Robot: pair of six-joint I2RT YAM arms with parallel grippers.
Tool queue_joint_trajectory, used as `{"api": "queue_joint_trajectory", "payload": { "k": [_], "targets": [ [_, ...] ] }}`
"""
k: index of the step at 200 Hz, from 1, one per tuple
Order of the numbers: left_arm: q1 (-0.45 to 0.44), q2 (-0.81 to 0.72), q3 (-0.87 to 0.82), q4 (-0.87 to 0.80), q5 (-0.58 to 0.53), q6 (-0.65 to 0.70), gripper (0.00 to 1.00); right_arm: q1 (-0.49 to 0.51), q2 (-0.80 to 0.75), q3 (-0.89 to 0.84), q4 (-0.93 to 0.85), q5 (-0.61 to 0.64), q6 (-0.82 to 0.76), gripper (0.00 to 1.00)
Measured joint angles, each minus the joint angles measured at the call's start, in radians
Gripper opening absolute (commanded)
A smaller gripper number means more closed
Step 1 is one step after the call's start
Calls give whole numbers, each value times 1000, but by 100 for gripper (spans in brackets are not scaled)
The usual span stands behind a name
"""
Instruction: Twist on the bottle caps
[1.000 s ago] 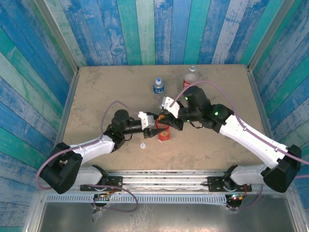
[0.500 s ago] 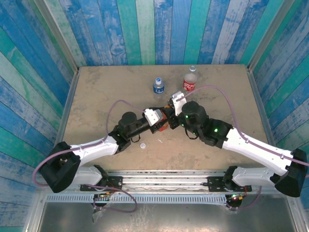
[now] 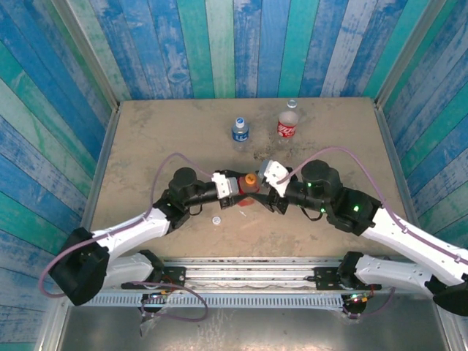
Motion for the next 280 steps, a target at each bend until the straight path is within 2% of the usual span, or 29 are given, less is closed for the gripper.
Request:
{"api": "queue_joint_trajectory", "payload": {
  "k": [21, 42, 70, 93, 104, 113, 122, 152, 185, 206, 216, 230, 244, 261, 280],
  "targets": [
    [0, -6, 16, -53, 121, 27, 51, -5, 22, 29, -42, -72, -55, 53],
    [0, -6, 29, -84, 182, 43, 51, -8, 51, 60, -67, -129, -89, 42],
    [0, -6, 32, -102, 212, 51, 52, -9, 82, 82, -95, -172, -113, 26],
    [2, -6, 31, -95, 196, 46, 52, -14, 84, 84, -98, -181, -116, 18],
    [1, -6, 24, -69, 161, 34, 52, -16, 84, 86, -92, -167, -110, 16],
    [-2, -6, 21, -45, 114, 24, 52, -18, 85, 85, -77, -140, -100, 10],
    [-3, -4, 21, -18, 54, 10, 51, -20, 90, 84, -44, -93, -76, 9],
    [-6, 73, 43, 92, -241, -32, 51, -24, 165, 82, 111, 171, 50, 7],
    [-14, 215, 101, 172, -526, -78, 50, -19, 311, 79, 309, 474, 245, 8],
    [-12, 248, 123, 202, -591, -117, 50, -19, 357, 81, 394, 563, 341, 11],
    [-11, 248, 131, 208, -604, -126, 48, -18, 361, 84, 422, 578, 353, 16],
    [-11, 248, 141, 213, -607, -129, 47, -24, 356, 82, 449, 568, 341, 23],
    [-7, 248, 141, 221, -589, -132, 46, -43, 340, 64, 471, 520, 317, 36],
    [18, 247, 135, 233, -525, -148, 47, -82, 287, 8, 487, 391, 282, 48],
    [92, 239, 131, 237, -425, -146, 48, -131, 185, -61, 452, 228, 227, 56]
  ]
}}
